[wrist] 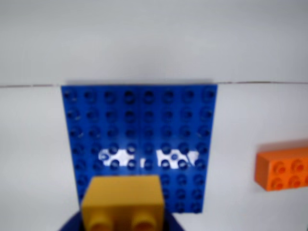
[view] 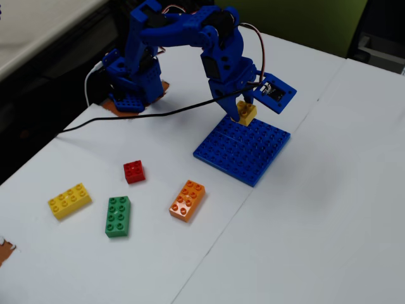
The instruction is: Pick up the 2x2 yellow block and go up the 8x8 blue block.
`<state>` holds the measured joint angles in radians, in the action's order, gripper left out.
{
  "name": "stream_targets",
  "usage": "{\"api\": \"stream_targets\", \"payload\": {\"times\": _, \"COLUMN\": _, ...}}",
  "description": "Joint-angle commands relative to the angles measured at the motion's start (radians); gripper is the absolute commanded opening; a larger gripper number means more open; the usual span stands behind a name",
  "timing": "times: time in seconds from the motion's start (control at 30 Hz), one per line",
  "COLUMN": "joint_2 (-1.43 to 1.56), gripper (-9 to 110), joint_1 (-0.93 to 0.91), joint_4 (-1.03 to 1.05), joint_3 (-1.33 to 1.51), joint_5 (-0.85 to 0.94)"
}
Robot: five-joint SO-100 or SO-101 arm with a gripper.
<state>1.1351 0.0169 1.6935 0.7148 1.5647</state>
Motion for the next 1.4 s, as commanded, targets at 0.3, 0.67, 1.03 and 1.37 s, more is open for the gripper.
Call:
{"api": "stream_targets", "payload": {"times": 0.3, "joint_2": 0.009, "gripper": 0, "joint_1": -0.009, "joint_4": 0.002, "joint_3": -0.046, "joint_5": -0.006}}
{"api": "stream_targets", "payload": {"times": 0.67, "joint_2": 0.006, "gripper": 0, "joint_1": -0.009, "joint_4": 0.011, "joint_3": -0.046, "joint_5": -0.008}}
{"api": "stream_targets", "payload": {"times": 1.03, "joint_2": 0.006, "gripper": 0, "joint_1": -0.012, "joint_4": 0.011, "joint_3": -0.046, "joint_5": -0.008}}
{"api": "stream_targets", "payload": {"times": 1.37, "joint_2": 0.006, "gripper": 0, "joint_1": -0.011, "joint_4": 0.014, "joint_3": -0.048, "joint_5": -0.008}}
